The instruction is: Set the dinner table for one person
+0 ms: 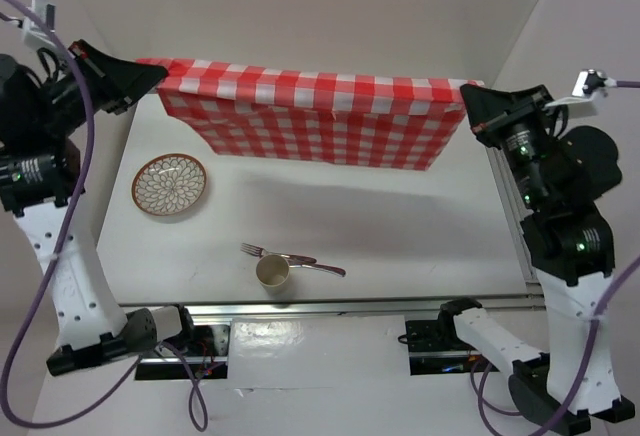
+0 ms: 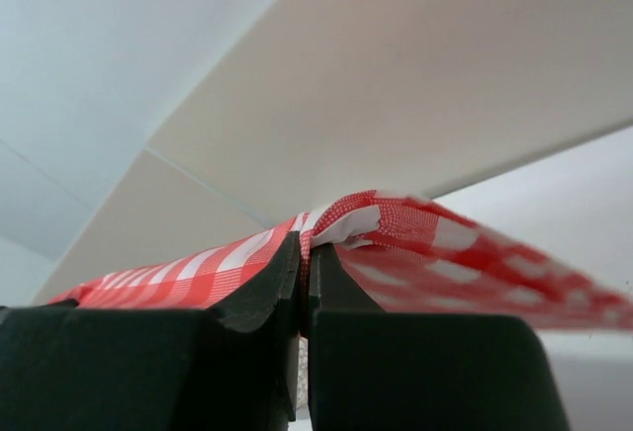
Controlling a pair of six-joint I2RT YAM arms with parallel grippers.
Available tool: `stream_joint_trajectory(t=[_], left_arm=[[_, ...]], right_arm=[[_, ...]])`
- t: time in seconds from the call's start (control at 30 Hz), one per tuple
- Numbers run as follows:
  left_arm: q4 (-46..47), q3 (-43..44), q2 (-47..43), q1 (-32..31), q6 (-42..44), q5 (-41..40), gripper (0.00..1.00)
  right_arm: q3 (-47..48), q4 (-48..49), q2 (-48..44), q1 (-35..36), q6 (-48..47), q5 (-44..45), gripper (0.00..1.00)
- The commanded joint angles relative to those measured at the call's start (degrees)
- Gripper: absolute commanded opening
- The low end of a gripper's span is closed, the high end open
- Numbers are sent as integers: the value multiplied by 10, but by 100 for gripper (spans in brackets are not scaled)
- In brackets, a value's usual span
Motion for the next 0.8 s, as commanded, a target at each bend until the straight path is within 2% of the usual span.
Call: stream_joint_trajectory(t=[0.0, 0.17, 0.4, 0.43, 0.6, 0.77], left_arm=[[36, 28, 2, 35, -9, -7, 0], [54, 28, 25, 35, -9, 14, 0], [113, 43, 131, 35, -25, 58, 0], [113, 73, 172, 35, -19, 82, 0], [80, 173, 280, 1, 14, 70, 0], [139, 238, 359, -11, -28, 75, 0]], right_arm=[[45, -50, -9, -12, -33, 63, 0], [58, -29, 4, -12, -39, 63, 0], [57, 58, 114, -12, -62, 63, 0], [67, 66, 126, -12, -70, 69, 0], [83, 156, 215, -12, -77, 69, 0], [104, 213, 270, -17, -82, 76, 0]])
